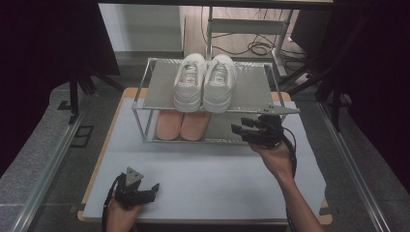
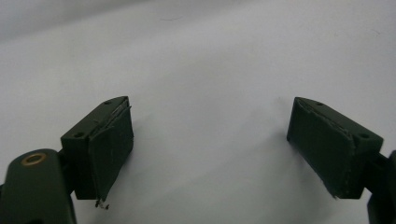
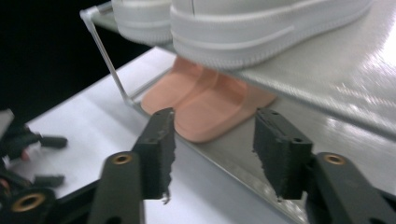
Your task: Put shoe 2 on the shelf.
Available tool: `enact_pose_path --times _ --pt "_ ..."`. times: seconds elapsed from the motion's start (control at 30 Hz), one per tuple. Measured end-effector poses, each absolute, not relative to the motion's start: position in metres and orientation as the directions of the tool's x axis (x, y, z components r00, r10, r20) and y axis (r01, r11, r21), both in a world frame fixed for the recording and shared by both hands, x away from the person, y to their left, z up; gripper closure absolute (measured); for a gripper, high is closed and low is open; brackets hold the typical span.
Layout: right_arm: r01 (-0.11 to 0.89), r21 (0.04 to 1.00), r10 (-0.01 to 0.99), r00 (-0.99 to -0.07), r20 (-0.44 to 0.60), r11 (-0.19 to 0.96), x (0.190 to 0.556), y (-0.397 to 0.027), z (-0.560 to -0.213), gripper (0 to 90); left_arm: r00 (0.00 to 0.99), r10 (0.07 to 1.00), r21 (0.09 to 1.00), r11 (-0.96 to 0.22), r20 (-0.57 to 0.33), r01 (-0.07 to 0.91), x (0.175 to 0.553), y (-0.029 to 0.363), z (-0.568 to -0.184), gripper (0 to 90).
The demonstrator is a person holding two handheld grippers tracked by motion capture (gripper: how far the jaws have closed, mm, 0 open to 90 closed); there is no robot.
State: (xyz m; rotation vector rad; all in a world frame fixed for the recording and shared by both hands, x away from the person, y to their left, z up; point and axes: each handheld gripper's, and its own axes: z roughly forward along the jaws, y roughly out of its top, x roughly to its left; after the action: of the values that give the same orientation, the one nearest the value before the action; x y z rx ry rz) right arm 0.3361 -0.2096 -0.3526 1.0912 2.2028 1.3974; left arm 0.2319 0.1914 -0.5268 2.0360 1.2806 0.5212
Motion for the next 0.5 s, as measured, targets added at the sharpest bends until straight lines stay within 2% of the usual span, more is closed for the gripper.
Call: enact_pose_path --times 0.23,0.37,0.5 --pt "0.410 0.867 0.737 -0.672 0.078 0.282 0.324 -0.225 -0.370 31.8 0.439 0.899 0.717 -0.295 -0.016 0.632 0.232 0.191 -0.527 14.6" --pt "0.388 0.850 0.739 -0.673 -0.002 0.356 0.318 -0.225 -0.387 25.0 0.441 0.897 0.715 -0.299 -0.014 0.632 0.232 0.192 -0.527 14.5" --pt "0.395 0.840 0.729 -0.685 -0.001 0.372 0.318 -0.225 -0.406 19.3 0.438 0.899 0.718 -0.295 -0.016 0.631 0.232 0.191 -0.527 14.6"
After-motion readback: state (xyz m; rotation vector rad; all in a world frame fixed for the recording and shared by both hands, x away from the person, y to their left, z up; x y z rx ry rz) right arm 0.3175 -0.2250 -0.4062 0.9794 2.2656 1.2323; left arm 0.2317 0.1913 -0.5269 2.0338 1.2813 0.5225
